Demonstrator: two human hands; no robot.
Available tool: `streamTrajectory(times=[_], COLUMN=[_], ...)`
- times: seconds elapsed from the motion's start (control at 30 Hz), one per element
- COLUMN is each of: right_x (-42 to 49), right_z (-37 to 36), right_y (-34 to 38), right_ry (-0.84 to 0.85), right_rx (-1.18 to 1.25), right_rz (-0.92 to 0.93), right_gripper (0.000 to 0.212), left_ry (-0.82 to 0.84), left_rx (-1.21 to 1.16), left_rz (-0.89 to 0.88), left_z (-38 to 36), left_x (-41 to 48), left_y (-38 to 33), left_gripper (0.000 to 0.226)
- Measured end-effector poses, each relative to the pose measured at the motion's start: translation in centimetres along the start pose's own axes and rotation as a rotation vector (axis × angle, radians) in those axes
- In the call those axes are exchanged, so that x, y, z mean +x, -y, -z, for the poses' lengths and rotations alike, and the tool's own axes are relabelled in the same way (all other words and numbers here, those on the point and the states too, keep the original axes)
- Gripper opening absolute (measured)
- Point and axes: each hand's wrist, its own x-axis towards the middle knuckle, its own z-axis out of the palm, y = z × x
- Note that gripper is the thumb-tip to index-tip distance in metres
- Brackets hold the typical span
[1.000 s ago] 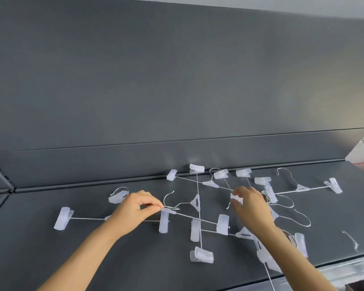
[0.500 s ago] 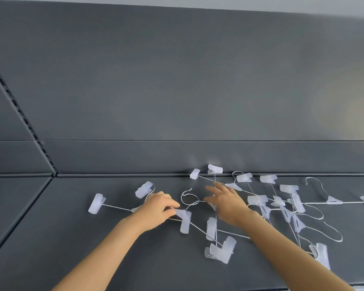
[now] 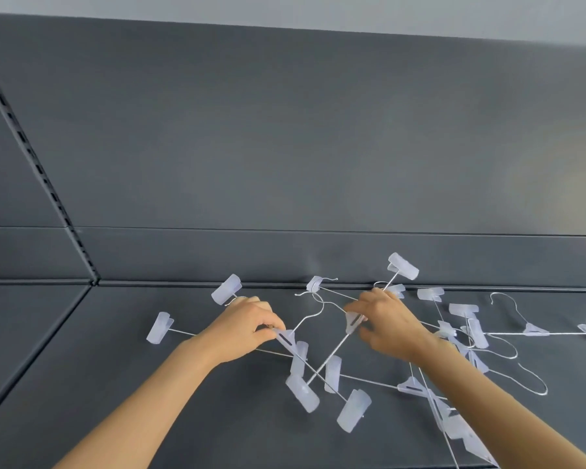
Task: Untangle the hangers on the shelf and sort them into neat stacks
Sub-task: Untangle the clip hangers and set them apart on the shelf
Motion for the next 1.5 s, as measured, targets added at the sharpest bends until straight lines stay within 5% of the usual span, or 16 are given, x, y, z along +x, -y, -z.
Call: streamTrajectory(times=[0.2,0.43,0.73,0.87,1.2,1.5], right_x=[0.6,1.6,1.7,1.0,-1.0,-1.5], right_z=[0.2,0.3,-0.4,-1.7,0.1,-0.2], right_y=[3.0,5.1,5.6,7.1,7.9,8.2], right_ry=[0.018,-0.149,-0.020,0.051,-0.220,-0.427], right_rx=[0.110,-0.103,0.153,0.116,0.121,0.250], right_rz=[0.090,0.320,-0.191,-0.306,-0.562,-0.623], right_gripper=[0.060,0.026,0.034,0.035,0.031,0.013], left_ry=[-0.021,0.098,-0.088,0.007,0.128,-0.053], left_rx=[0.023,0.127,-0.187,-0.182,-0.230,-0.033], left_rz=[0.012,0.107,0.311,0.218,0.156,0.009], left_z=[0.5,1.7,3.8,3.2,2.6,3.0], left_x=[-0.7,-2.7,-7.5,-6.8,-5.9,-6.1], left_y=[-0.9,-0.1,9.0,10.4,10.3,7.7], left_gripper=[0.022,0.027,0.042,0.022,0.032,0.029])
